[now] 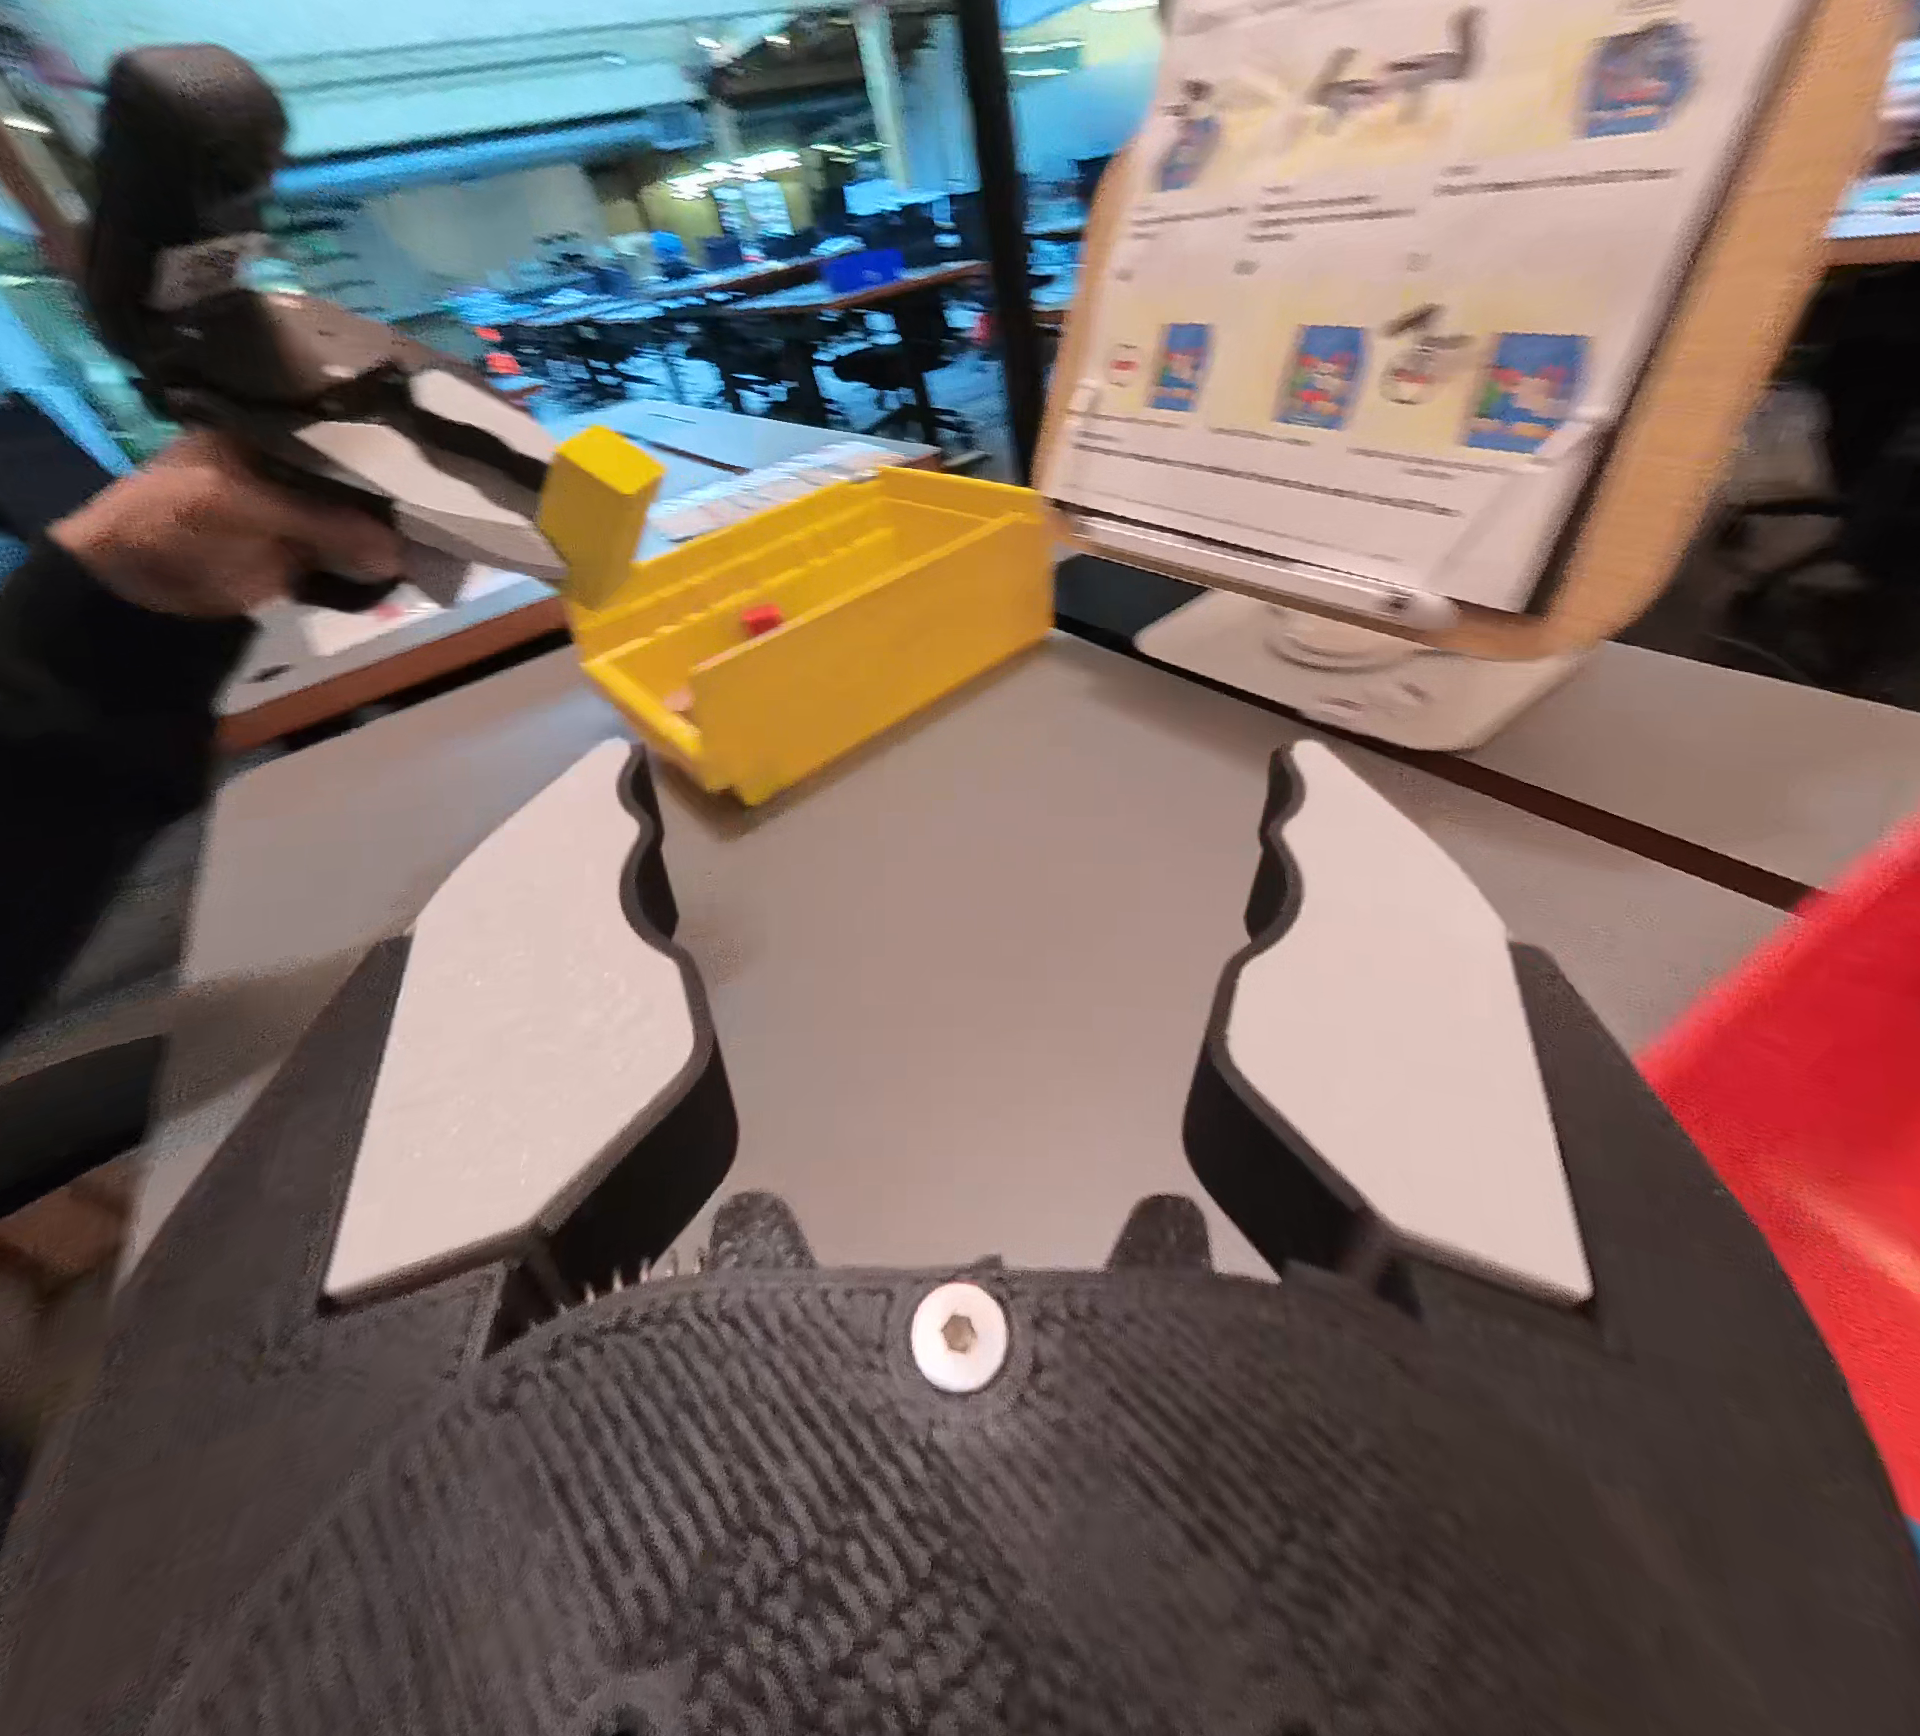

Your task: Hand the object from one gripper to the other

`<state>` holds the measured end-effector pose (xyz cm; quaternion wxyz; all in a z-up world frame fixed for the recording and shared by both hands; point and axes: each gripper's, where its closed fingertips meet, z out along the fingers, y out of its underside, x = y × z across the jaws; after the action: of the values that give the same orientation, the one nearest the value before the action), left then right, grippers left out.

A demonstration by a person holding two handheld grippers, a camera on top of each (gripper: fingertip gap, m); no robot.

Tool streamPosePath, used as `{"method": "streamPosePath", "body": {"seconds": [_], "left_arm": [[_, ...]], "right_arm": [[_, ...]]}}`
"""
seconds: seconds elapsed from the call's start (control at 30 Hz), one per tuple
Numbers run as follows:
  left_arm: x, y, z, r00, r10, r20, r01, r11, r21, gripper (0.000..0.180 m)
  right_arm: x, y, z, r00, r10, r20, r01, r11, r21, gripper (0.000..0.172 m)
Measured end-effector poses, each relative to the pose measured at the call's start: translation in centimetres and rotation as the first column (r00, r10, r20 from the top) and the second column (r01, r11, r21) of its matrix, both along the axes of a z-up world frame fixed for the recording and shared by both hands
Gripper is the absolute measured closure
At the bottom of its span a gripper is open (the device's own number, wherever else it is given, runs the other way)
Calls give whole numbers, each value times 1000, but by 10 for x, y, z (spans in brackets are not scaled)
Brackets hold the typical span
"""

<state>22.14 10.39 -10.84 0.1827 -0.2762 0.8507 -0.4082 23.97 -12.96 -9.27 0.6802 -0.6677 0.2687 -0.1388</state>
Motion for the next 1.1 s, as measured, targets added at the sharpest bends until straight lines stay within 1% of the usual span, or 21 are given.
{"method": "streamPosePath", "body": {"seconds": [0.03, 0.1, 0.2, 0.27, 0.4, 0.5, 0.63, 0.9, 1.1], "left_arm": [[-9, -16, 4, 999, -49, 21, 50, 998, -46, 147], [-26, -46, 10, 989, -140, 52, 145, 980, -134, 148], [-45, -84, 7, 968, -236, 87, 249, 943, -221, 147], [-54, -103, 1, 955, -274, 110, 294, 918, -265, 147], [-67, -127, -7, 939, -304, 158, 341, 871, -353, 148], [-75, -137, -13, 927, -332, 174, 374, 842, -388, 147], [-80, -144, -13, 921, -339, 191, 388, 831, -398, 147], [-87, -150, -9, 907, -375, 192, 421, 775, -471, 147], [-86, -152, -12, 908, -372, 192, 417, 779, -467, 147]], "right_arm": [[-7, 11, 3, 999, 54, 1, -54, 998, 19, 62], [-22, 30, 8, 988, 154, 13, -154, 987, 50, 66], [-46, 53, 12, 954, 298, 38, -300, 952, 56, 76], [-58, 64, 10, 927, 371, 45, -373, 927, 37, 82], [-70, 73, 10, 897, 437, 70, -440, 897, 32, 91], [-76, 76, 10, 876, 481, 47, -483, 873, 62, 96], [-87, 79, 11, 833, 551, 46, -553, 829, 79, 112], [-91, 83, 8, 819, 573, 47, -574, 815, 73, 115], [-94, 87, 6, 805, 591, 46, -593, 802, 73, 119]]}}
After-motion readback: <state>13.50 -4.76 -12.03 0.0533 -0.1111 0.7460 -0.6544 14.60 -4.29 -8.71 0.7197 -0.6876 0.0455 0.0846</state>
